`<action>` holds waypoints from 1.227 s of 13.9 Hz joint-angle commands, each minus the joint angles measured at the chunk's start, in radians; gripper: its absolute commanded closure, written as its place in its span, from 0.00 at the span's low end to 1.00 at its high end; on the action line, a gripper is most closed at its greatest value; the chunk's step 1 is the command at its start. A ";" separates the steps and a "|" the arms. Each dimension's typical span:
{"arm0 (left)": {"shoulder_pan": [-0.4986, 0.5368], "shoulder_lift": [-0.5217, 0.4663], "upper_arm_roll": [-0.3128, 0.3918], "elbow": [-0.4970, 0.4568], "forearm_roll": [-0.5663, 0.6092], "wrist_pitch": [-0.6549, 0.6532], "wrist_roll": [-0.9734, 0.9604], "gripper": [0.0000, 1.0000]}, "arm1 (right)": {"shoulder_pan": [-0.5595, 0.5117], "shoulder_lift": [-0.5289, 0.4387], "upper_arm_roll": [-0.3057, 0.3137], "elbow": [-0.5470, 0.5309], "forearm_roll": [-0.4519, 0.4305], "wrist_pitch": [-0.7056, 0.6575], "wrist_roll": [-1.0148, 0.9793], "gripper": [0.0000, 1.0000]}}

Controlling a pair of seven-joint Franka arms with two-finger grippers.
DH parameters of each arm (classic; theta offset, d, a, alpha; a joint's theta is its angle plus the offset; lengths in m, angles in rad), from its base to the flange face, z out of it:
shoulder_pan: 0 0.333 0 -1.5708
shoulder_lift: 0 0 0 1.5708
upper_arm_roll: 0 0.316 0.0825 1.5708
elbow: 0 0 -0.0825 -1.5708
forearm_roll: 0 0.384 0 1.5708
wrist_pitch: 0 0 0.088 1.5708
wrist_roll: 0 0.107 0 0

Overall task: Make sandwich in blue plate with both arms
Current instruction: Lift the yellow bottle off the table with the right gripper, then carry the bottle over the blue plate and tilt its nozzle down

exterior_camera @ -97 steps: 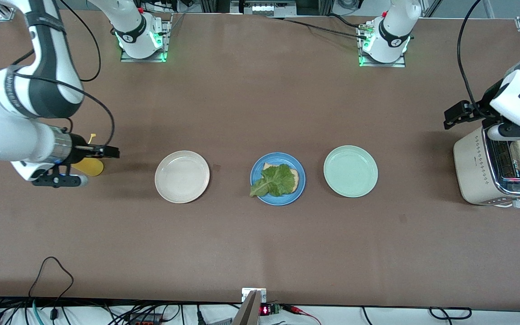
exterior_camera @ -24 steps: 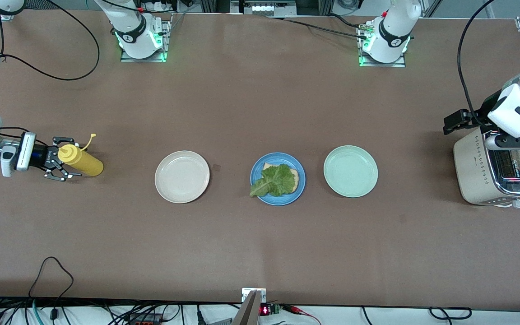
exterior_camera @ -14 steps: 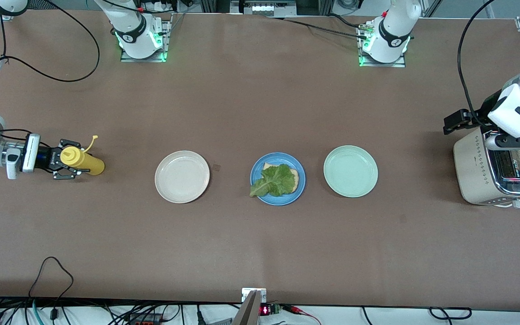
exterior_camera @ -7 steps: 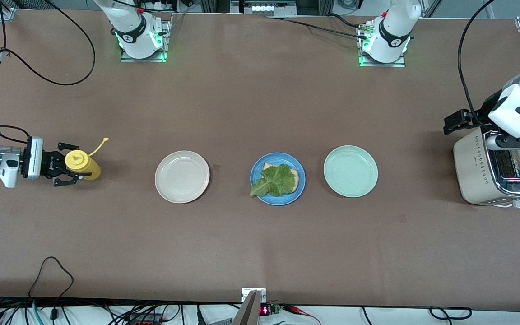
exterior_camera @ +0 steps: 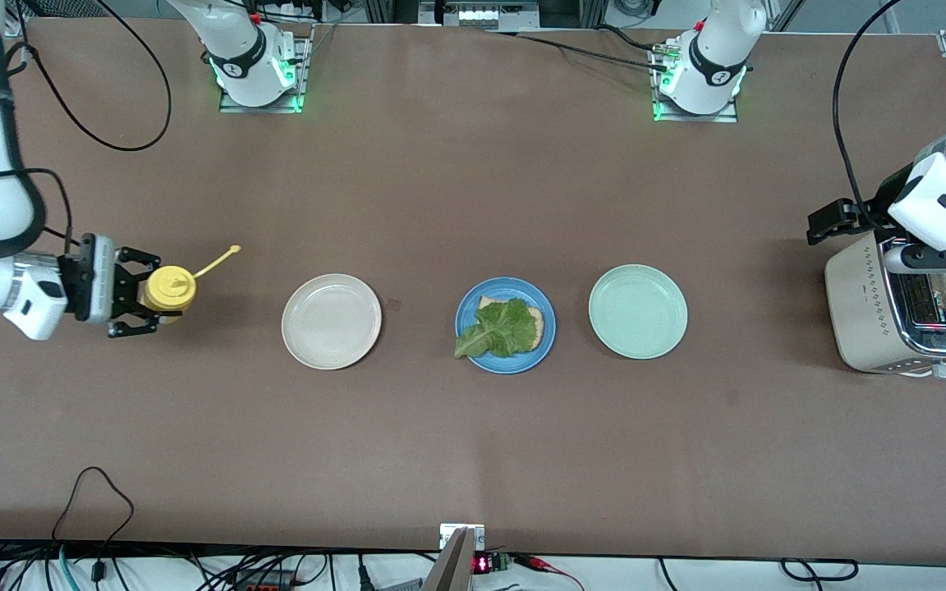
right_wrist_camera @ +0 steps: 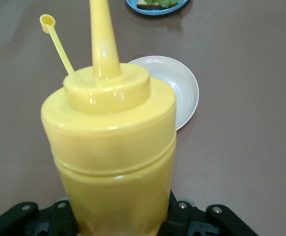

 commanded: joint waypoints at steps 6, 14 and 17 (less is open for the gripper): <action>0.005 0.005 -0.001 0.014 -0.021 -0.008 0.020 0.00 | 0.274 -0.080 -0.006 -0.028 -0.277 0.119 0.457 1.00; 0.005 0.006 -0.001 0.013 -0.021 -0.007 0.020 0.00 | 0.539 -0.051 -0.012 -0.019 -0.526 0.133 0.890 1.00; 0.007 0.006 -0.001 0.013 -0.021 -0.007 0.020 0.00 | 0.602 -0.019 -0.014 -0.010 -0.589 0.133 0.987 1.00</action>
